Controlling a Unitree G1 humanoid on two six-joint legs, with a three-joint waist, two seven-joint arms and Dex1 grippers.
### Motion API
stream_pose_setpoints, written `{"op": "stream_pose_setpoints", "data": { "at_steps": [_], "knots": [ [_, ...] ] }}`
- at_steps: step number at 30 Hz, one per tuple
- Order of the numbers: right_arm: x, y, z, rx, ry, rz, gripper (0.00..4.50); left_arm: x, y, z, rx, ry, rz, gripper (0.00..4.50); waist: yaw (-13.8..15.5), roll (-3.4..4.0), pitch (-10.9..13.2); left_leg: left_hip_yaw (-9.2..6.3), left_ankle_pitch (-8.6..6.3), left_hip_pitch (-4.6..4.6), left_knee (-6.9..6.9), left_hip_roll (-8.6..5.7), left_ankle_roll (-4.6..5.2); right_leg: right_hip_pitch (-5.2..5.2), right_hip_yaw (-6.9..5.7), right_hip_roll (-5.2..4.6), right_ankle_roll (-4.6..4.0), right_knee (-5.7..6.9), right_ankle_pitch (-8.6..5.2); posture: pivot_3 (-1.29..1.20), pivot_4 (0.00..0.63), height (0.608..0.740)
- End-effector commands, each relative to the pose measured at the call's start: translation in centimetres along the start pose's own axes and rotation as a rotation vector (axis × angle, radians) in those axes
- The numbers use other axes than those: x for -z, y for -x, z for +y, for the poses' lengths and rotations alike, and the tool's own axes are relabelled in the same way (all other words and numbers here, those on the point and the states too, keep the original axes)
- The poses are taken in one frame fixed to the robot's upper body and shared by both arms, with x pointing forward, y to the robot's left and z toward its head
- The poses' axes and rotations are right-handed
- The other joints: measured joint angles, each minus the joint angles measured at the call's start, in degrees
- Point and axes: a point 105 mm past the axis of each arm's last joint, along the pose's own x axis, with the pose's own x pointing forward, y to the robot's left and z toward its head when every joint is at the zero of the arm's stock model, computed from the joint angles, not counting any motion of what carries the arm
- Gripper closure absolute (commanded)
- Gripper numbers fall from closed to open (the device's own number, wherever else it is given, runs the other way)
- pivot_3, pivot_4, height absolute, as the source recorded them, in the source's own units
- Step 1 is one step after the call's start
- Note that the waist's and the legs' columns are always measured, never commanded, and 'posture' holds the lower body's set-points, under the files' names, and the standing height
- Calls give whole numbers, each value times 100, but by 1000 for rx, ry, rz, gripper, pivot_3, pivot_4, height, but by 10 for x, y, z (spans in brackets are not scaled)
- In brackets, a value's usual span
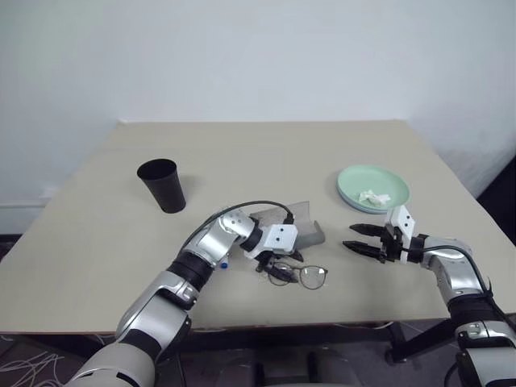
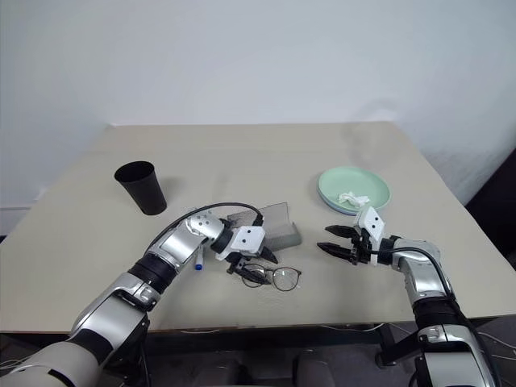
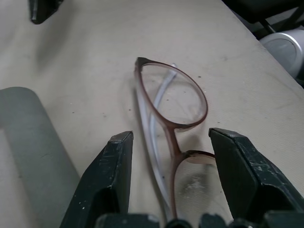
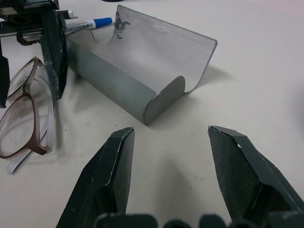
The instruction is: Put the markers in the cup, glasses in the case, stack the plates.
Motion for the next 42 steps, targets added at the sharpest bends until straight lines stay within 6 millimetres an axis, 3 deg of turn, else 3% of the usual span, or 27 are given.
{"op": "stream_pose_setpoints", "data": {
  "at_steps": [1,4,6,11,17,27,32,42],
  "knots": [
    [-15,0,-6,14,53,-35,1824,-7,4,5,2,-49,21,3089,0,0,0,0,0,0,0,0,0,0,0,0,0,0,0,0,0,732],
    [-14,0,-6,16,53,-33,1824,-6,3,5,3,-50,20,4104,1,0,-1,0,0,1,1,1,0,2,0,0,0,0,0,0,0,732],
    [-13,0,-6,18,53,-31,1824,-8,3,6,-2,-54,14,4477,4,4,-4,-2,3,6,1,1,4,10,1,-2,0,0,0,0,0,732],
    [-13,-1,-7,22,54,-30,1824,-12,5,8,-13,-52,-8,4477,1,5,-4,3,15,8,16,4,24,22,11,-10,0,-1,-1,0,0,732],
    [-13,-1,-7,23,56,-30,1824,-32,23,24,-96,-33,-105,4477,-1,3,-3,10,24,4,26,0,36,19,14,-22,0,0,0,0,0,732],
    [-13,-2,-10,19,61,-28,1824,-54,76,70,-349,20,-233,4477,0,3,-3,-4,17,-17,11,-4,35,-3,11,-9,18,-1,11,0,0,732],
    [-14,-4,-11,17,63,-30,1824,-39,82,84,-430,39,-154,4477,0,2,-3,-9,17,-23,12,-13,35,-3,8,-5,19,-6,12,0,0,732],
    [-13,-7,-10,18,66,-37,1824,-4,52,78,-370,165,-70,4477,0,1,-2,-10,17,-30,15,-19,35,-5,9,-4,22,-7,14,0,0,732]
  ]
}}
